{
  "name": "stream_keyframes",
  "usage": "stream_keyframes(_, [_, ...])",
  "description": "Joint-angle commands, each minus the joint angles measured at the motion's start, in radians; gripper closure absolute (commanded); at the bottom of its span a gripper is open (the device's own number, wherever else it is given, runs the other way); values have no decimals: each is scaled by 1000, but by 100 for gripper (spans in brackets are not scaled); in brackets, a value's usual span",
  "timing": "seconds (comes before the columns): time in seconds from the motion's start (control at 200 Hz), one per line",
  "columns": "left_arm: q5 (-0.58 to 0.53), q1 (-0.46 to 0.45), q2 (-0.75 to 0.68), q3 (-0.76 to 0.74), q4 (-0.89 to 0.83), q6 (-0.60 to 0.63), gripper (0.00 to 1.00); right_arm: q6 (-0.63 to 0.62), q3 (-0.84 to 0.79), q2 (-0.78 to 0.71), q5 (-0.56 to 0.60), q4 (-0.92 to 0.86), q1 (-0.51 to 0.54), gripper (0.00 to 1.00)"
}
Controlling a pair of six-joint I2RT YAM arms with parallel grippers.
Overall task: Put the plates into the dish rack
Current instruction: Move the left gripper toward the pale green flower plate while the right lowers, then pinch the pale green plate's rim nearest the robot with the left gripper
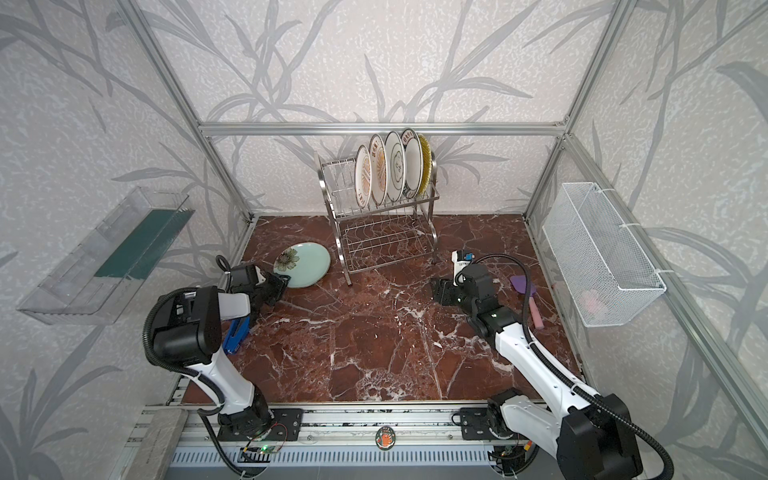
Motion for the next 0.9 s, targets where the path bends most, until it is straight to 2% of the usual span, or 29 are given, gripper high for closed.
stream_keyframes(0.0, [-24, 0, 50, -13, -36, -30, 69, -7, -18, -27, -8, -3, -13, 32])
stream_keyframes(0.895, [-26, -7, 83, -32, 14, -60, 78, -7, -24, -51, -25, -17, -46, 32])
